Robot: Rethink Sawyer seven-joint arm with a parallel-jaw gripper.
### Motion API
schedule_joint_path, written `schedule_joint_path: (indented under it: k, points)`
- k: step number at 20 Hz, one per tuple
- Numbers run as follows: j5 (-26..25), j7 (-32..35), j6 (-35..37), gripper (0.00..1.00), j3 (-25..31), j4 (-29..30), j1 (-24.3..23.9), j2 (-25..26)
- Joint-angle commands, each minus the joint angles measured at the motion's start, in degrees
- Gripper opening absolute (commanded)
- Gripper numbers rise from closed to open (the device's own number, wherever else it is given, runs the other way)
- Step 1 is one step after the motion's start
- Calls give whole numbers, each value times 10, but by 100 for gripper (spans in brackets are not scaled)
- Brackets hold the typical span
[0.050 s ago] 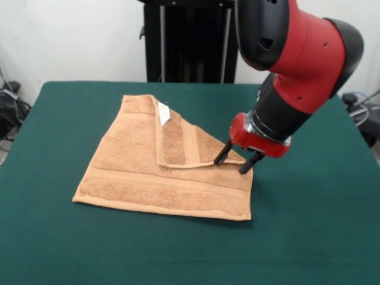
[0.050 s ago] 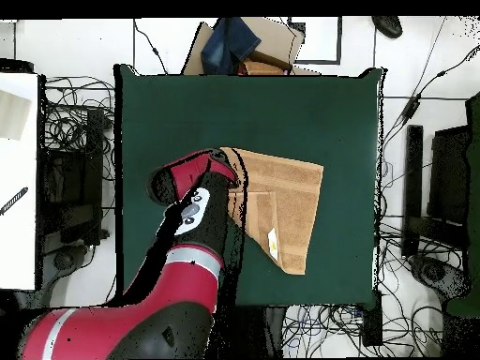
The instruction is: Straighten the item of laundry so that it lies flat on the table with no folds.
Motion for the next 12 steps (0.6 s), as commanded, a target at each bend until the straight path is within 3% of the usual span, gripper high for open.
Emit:
schedule_joint_path:
  k: [1,12]
  points:
    - [24,82,-5,100,40,3,-1,29]
    - [29,62,44,100,44,5,1,38]
